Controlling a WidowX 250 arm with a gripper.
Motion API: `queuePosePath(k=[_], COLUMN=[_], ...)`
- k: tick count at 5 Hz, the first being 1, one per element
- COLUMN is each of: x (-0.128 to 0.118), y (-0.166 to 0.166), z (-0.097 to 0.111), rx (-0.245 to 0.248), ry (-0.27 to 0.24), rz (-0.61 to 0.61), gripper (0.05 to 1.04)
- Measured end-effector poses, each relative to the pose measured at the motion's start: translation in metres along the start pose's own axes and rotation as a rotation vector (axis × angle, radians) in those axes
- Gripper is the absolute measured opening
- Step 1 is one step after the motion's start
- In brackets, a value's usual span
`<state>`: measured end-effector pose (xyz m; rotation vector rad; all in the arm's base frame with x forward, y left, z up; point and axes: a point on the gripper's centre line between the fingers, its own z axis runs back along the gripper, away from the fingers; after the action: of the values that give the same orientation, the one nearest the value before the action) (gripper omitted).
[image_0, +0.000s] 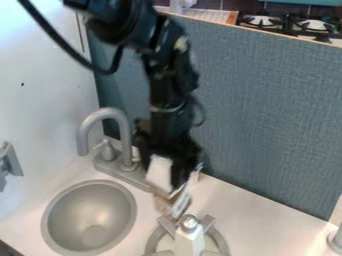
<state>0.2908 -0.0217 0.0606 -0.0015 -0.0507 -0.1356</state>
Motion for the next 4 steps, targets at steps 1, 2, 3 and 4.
queuePosePath(k=[1,2,3,4], x=[0.026,0.039,0.047,0.055], y=[-0.031,-0.068,-0.094,-0.102], z=[0.017,0.014,-0.014,-0.047], rx=[-0.054,-0.087,-0.138,-0.146], ry=[-0.097,-0.117,-0.06,0.034], rz=[-0.069,-0.183,-0.25,-0.259], gripper=[0.826,0.826,0.826,0.826])
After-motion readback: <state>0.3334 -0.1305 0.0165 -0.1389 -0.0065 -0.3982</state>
